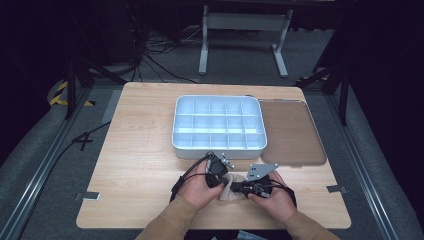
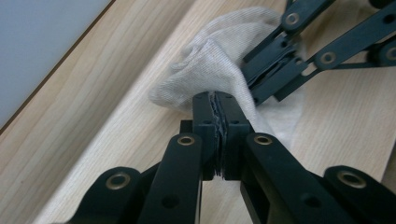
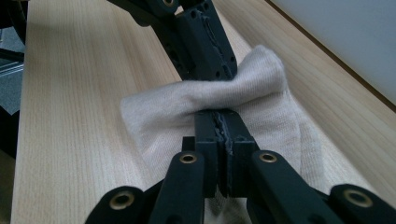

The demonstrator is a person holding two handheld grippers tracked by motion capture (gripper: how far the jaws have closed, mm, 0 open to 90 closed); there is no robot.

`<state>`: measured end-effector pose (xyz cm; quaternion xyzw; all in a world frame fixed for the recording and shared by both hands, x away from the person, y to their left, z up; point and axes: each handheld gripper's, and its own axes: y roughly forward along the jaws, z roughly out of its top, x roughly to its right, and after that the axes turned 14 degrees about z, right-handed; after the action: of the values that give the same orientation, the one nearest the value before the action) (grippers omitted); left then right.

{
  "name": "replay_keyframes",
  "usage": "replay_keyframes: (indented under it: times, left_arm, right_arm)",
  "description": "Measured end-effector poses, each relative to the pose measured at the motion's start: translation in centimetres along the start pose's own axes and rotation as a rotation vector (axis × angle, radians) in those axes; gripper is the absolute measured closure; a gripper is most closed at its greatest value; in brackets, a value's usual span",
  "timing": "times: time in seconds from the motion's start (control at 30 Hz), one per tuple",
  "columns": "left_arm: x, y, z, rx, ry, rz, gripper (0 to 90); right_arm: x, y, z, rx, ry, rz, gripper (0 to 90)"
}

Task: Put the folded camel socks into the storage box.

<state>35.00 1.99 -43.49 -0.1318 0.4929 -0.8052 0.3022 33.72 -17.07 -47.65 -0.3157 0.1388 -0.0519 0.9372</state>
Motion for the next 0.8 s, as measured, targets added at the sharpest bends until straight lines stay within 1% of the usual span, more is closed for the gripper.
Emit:
replay_keyframes:
  times: [0.07, 0.13, 0.17, 0.2, 0.23, 0.3, 0.33, 0.37, 0.4, 0.5, 0.6, 0.63, 0.67, 0.8]
  left_arm:
    - [-0.2, -0.1, -0.1, 0.000, -0.003, -0.004, 87.4]
    - [-0.4, -0.1, -0.2, 0.003, -0.024, -0.005, 86.7]
    - [-0.5, -0.1, -0.3, -0.001, -0.029, 0.002, 86.7]
    - [-0.6, 0.0, -0.3, -0.001, -0.028, 0.006, 86.7]
    - [-0.6, 0.0, -0.3, -0.002, -0.036, 0.007, 86.7]
    - [-0.5, 0.0, -0.3, -0.003, -0.033, 0.005, 86.7]
    - [-0.5, 0.0, -0.3, -0.003, -0.033, 0.005, 86.5]
    - [-0.5, 0.0, -0.3, -0.001, -0.032, 0.005, 86.5]
    - [-0.6, 0.0, -0.3, -0.001, -0.032, 0.004, 86.4]
    - [-0.6, 0.0, -0.3, -0.001, -0.035, 0.000, 86.3]
    - [-0.7, -0.1, -0.4, -0.007, -0.039, -0.006, 85.4]
    - [-0.7, -0.1, -0.5, -0.004, -0.047, -0.005, 85.2]
    - [-0.9, -0.1, -0.5, -0.006, -0.043, -0.004, 85.0]
    - [-1.4, 0.0, -0.9, -0.031, -0.061, -0.009, 84.7]
  right_arm:
    - [-0.1, 0.0, 0.0, -0.001, -0.002, -0.003, 86.6]
    - [-0.3, -0.1, 0.2, -0.016, -0.005, -0.015, 83.8]
    - [-0.4, -0.3, 0.3, -0.025, -0.003, -0.018, 82.5]
    - [-0.5, -0.6, 0.6, -0.033, 0.003, -0.023, 82.6]
    - [-0.6, -1.1, 0.8, -0.038, -0.003, -0.034, 83.4]
    - [-0.9, -2.1, 1.3, -0.031, -0.013, -0.046, 84.7]
    - [-0.9, -2.1, 1.3, -0.031, -0.013, -0.046, 84.7]
    - [-1.0, -3.3, 1.6, -0.040, -0.021, -0.068, 85.4]
    - [-1.0, -3.6, 1.6, -0.048, -0.019, -0.073, 85.5]
    - [-0.8, -3.6, 1.3, -0.053, -0.013, -0.075, 85.3]
    - [-0.5, -2.6, 0.7, -0.089, -0.011, -0.059, 85.4]
    - [-0.4, -2.3, 0.5, -0.108, -0.009, -0.054, 85.7]
    - [-0.4, -2.0, 0.3, -0.118, -0.017, -0.053, 86.1]
    - [-0.1, -1.9, 0.1, -0.112, -0.013, -0.038, 86.4]
